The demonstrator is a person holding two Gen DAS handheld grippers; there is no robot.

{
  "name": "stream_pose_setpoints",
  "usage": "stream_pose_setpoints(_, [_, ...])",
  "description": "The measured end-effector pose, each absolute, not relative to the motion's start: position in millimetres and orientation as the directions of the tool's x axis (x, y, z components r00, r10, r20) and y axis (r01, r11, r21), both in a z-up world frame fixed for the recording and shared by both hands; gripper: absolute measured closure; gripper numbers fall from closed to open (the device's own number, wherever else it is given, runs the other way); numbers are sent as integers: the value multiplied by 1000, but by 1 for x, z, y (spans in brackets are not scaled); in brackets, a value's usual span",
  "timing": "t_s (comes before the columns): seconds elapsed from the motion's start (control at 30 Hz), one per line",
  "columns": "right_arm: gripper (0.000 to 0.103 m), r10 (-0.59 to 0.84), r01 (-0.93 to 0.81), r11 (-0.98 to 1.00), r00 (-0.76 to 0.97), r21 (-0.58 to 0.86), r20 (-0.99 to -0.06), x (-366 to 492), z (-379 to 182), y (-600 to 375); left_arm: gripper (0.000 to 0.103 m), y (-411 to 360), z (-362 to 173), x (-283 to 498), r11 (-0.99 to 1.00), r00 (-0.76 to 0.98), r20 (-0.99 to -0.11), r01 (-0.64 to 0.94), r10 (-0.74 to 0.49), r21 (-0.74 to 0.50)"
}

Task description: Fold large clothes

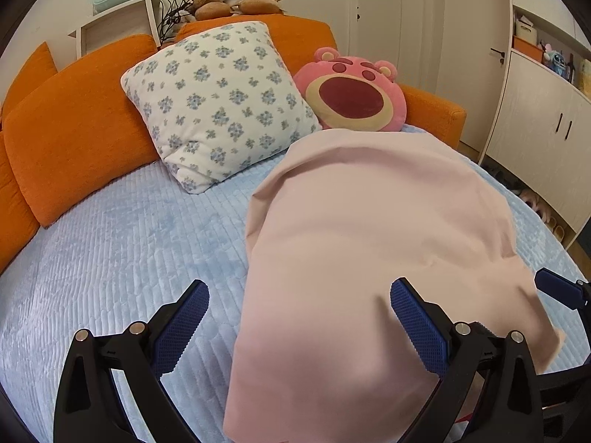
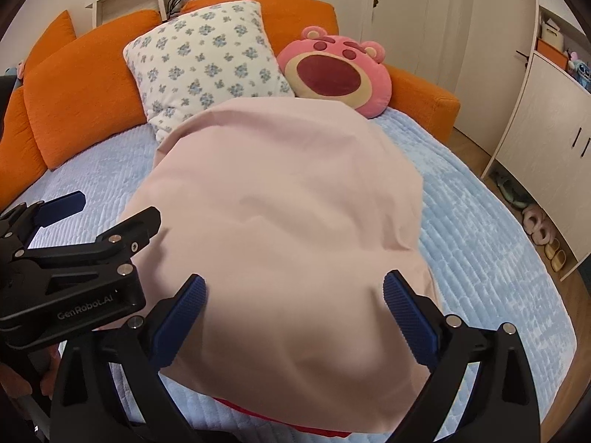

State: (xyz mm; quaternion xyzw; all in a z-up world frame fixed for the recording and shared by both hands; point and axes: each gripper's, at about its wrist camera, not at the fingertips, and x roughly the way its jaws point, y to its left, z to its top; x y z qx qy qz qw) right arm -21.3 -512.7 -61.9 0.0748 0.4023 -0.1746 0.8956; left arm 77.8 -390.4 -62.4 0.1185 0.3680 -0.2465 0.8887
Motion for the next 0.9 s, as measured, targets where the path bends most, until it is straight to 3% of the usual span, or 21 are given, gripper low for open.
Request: stream_pose_setpoints(0.9, [7,-262,392,920,606,-5,-751,-19,-61,-524,3,-397,-58,74,844,610,-707,535,-356,37])
